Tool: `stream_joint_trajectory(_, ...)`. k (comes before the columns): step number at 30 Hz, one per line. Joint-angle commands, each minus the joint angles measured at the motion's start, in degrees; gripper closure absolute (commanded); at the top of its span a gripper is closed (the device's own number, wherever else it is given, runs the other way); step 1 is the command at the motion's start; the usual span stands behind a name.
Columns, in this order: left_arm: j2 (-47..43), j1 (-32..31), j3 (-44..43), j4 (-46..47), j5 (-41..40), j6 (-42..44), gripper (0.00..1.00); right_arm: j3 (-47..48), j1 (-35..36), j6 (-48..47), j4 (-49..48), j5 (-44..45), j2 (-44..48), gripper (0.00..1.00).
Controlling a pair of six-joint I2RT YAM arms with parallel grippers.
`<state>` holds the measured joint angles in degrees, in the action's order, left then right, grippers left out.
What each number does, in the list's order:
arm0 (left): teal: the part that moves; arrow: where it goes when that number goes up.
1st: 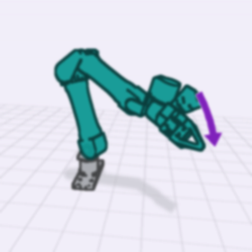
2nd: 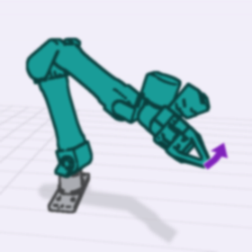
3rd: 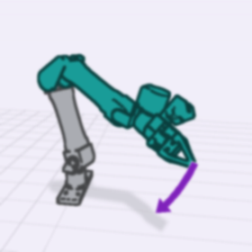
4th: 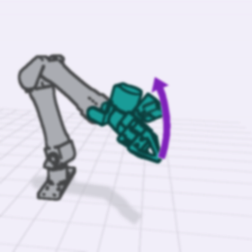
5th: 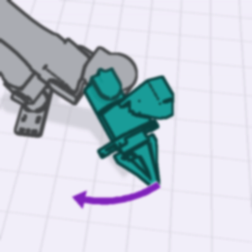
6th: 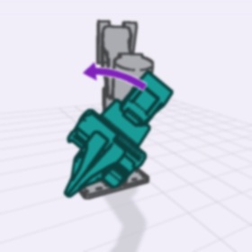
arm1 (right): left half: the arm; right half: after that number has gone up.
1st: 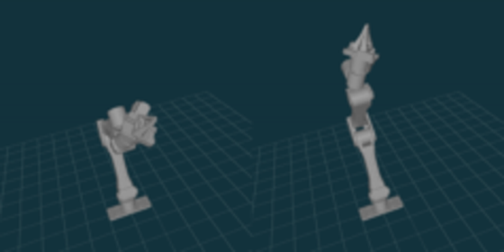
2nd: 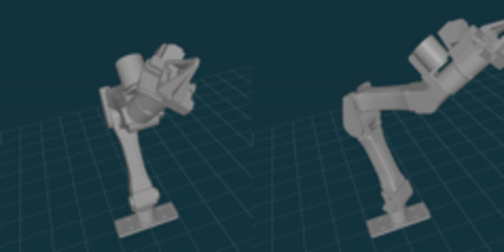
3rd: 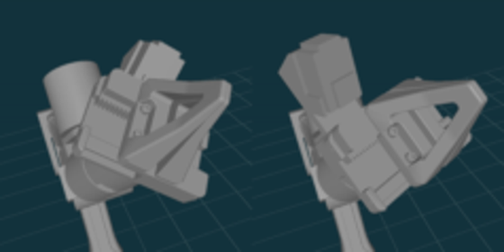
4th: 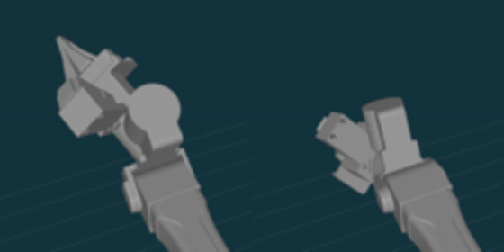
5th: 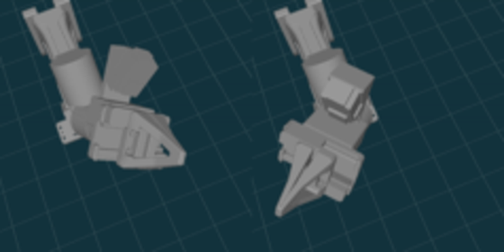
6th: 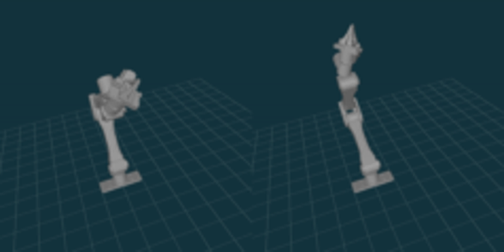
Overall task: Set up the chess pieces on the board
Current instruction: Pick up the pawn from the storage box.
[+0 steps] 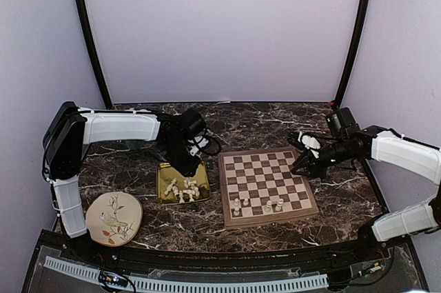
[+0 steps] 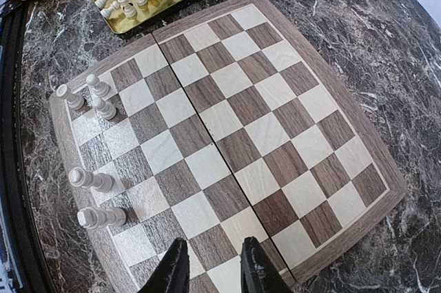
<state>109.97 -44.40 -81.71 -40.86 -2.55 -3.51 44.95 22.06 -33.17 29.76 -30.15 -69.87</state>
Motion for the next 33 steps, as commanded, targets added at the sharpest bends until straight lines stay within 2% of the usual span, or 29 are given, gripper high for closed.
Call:
stream_joint_trajectory(1,1.1,0.2,-0.5,-3.0,-0.3,1.1,0.75,-0.6,-0.2,-0.6,-1.2,0.7,0.2,0.73)
stream_joint_trajectory(6,2.0,0.1,-0.6,-3.5,-1.7,1.4,0.77,-0.5,-0.2,-0.8,-0.9,0.5,-0.5,0.73)
stream_joint_trajectory(10,2.5,0.3,-0.7,-3.8,-2.0,1.2,0.86,-0.5,-0.2,-0.9,-0.8,0.4,-0.5,0.73)
stream_joint_trajectory(13,2.5,0.3,-0.8,-3.9,-2.2,1.1,0.88,-0.6,-0.2,-1.0,-0.8,0.6,-0.5,0.73)
stream_joint_trajectory(33,4.7,0.5,-2.5,-5.7,-2.9,2.2,0.82,-0.6,-0.2,-1.3,-0.3,0.9,-1.0,0.73)
